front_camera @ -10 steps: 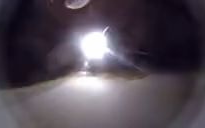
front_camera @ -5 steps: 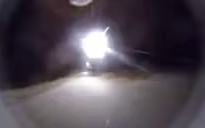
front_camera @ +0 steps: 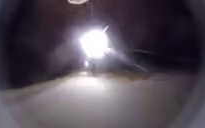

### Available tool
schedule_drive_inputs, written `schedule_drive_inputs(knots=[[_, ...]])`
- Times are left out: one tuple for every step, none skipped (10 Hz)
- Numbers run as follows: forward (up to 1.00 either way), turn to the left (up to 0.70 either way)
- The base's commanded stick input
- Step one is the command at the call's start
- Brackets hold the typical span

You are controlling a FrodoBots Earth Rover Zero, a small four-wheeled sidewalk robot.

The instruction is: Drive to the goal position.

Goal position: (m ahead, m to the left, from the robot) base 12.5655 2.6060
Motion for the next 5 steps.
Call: schedule_drive_inputs(knots=[[0.7,0.06],[0.7,0.05],[0.7,0.06],[0.7,0.1],[0.7,0.13]])
